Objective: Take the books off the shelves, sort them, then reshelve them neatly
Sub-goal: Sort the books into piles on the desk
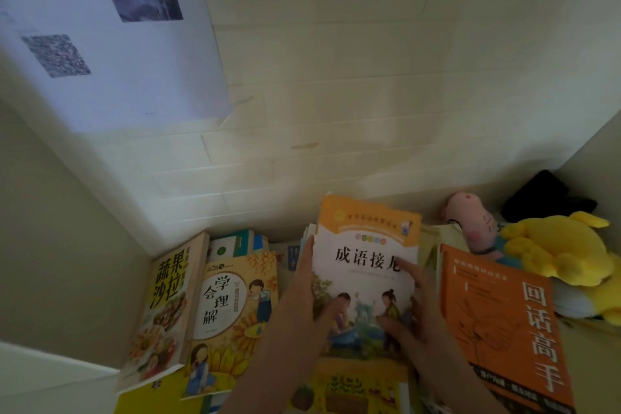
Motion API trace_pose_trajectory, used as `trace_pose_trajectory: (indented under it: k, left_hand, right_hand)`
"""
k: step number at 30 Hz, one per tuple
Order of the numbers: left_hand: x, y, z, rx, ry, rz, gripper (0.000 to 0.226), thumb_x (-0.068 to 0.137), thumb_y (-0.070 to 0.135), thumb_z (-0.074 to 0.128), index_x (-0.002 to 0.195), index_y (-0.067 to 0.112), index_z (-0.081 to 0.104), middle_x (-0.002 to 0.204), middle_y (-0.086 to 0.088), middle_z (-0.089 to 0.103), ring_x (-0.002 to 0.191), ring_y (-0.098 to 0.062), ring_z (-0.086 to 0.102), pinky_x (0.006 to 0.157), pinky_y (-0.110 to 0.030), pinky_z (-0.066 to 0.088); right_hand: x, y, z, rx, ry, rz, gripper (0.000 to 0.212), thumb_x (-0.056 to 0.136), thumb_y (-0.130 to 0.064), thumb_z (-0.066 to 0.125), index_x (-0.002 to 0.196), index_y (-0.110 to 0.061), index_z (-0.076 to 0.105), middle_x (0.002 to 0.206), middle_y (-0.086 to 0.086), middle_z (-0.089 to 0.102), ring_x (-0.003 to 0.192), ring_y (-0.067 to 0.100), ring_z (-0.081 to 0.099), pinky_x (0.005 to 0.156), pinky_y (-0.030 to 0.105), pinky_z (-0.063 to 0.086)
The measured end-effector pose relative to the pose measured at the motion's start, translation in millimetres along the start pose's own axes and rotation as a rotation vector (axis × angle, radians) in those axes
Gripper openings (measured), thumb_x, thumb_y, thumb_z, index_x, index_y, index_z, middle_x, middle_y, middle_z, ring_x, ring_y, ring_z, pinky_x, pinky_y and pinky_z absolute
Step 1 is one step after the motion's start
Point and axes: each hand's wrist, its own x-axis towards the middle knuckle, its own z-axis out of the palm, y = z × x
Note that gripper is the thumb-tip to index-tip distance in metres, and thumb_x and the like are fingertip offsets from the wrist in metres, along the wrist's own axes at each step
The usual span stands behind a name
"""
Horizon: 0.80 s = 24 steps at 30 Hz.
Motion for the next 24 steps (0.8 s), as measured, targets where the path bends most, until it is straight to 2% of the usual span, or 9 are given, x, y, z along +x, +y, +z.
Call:
trace_pose_trajectory:
  k: [2, 4, 6, 9, 13, 16, 18, 20, 24]
  left_hand:
    - [-3, -8, 3, 0.082, -0.054, -0.107, 0.089, 0.089, 0.039, 0.061, 0.149, 0.039, -0.006, 0.130, 0.014, 0.053, 0.103, -0.003, 0.061, 0.092, -0.034, 0.052]
    - [-7, -18, 6, 0.273, -0.108, -0.193, 0.089, 0.089, 0.048, 0.057, 0.150, 0.032, -0.006, 0.145, 0.006, 0.032, 0.133, -0.014, 0.035, 0.109, -0.033, 0.035]
    - [-12, -26, 9, 0.445, -0.142, -0.250, 0.081, 0.093, 0.046, 0.050, 0.150, 0.025, -0.005, 0.143, 0.001, 0.020, 0.135, -0.018, 0.019, 0.108, -0.025, 0.026]
    - [-19, -32, 9, 0.564, -0.109, -0.247, 0.086, 0.090, 0.057, 0.046, 0.147, 0.028, -0.011, 0.141, -0.002, -0.001, 0.133, -0.020, 0.011, 0.109, -0.026, 0.021]
    - [-27, -43, 2, 0.450, -0.202, -0.194, 0.141, 0.046, 0.099, 0.033, 0.139, 0.016, -0.032, 0.147, 0.016, -0.018, 0.138, -0.005, 0.013, 0.110, -0.022, 0.027]
    - [-34, -52, 5, 0.532, -0.245, -0.095, 0.131, 0.069, 0.056, 0.074, 0.144, 0.029, -0.029, 0.157, 0.009, -0.020, 0.118, -0.006, 0.055, 0.082, -0.010, 0.048]
    - [-39, -57, 13, 0.587, -0.283, -0.040, 0.105, 0.096, 0.020, 0.048, 0.118, 0.046, -0.051, 0.140, 0.010, -0.049, 0.146, -0.019, 0.016, 0.103, -0.016, 0.032]
    - [-38, -48, 10, 0.549, -0.337, -0.126, 0.100, 0.100, 0.019, 0.039, 0.107, 0.054, -0.054, 0.128, 0.011, -0.056, 0.146, -0.022, -0.013, 0.112, -0.023, 0.018]
    - [-29, -46, 1, 0.423, -0.407, -0.135, 0.123, 0.081, 0.036, 0.072, 0.118, 0.036, -0.045, 0.133, 0.020, -0.043, 0.146, -0.016, 0.001, 0.107, -0.025, 0.028]
  right_hand:
    - [-5, 4, -6, -0.012, -0.156, 0.114, 0.077, 0.086, -0.009, 0.068, 0.134, -0.053, 0.028, 0.141, -0.034, 0.027, 0.128, -0.019, 0.029, 0.093, 0.000, 0.034]
    - [-10, 6, -4, -0.080, -0.255, 0.210, 0.077, 0.087, -0.012, 0.068, 0.132, -0.057, 0.024, 0.140, -0.033, 0.026, 0.134, -0.007, 0.027, 0.092, -0.004, 0.029]
    - [-11, 5, 1, -0.190, -0.280, 0.236, 0.078, 0.091, -0.013, 0.064, 0.132, -0.057, 0.015, 0.142, -0.023, 0.025, 0.138, 0.003, 0.023, 0.097, 0.000, 0.024]
    - [-10, 1, 9, -0.438, -0.269, 0.247, 0.086, 0.094, -0.023, 0.059, 0.131, -0.064, -0.006, 0.149, -0.012, 0.016, 0.144, 0.018, 0.009, 0.116, 0.031, 0.016]
    - [-13, -1, 12, -0.341, -0.280, 0.315, 0.090, 0.092, -0.019, 0.062, 0.115, -0.080, 0.001, 0.147, -0.010, 0.017, 0.141, 0.014, 0.020, 0.113, 0.026, 0.025]
    - [-15, 0, 8, -0.214, -0.260, 0.360, 0.073, 0.089, -0.014, 0.065, 0.128, -0.057, 0.022, 0.130, -0.014, 0.035, 0.119, 0.001, 0.033, 0.098, 0.014, 0.031]
    - [-15, 0, 8, -0.168, -0.244, 0.376, 0.071, 0.089, -0.012, 0.066, 0.131, -0.052, 0.025, 0.125, -0.014, 0.036, 0.112, 0.000, 0.034, 0.090, 0.006, 0.032]
    - [-13, -4, 8, -0.127, -0.220, 0.396, 0.071, 0.088, -0.009, 0.067, 0.134, -0.047, 0.027, 0.131, -0.013, 0.037, 0.116, 0.003, 0.038, 0.087, 0.005, 0.037]
    - [-6, -10, 11, -0.036, -0.135, 0.436, 0.079, 0.090, -0.007, 0.064, 0.150, -0.032, 0.019, 0.146, -0.012, 0.035, 0.136, 0.023, 0.038, 0.102, 0.026, 0.039]
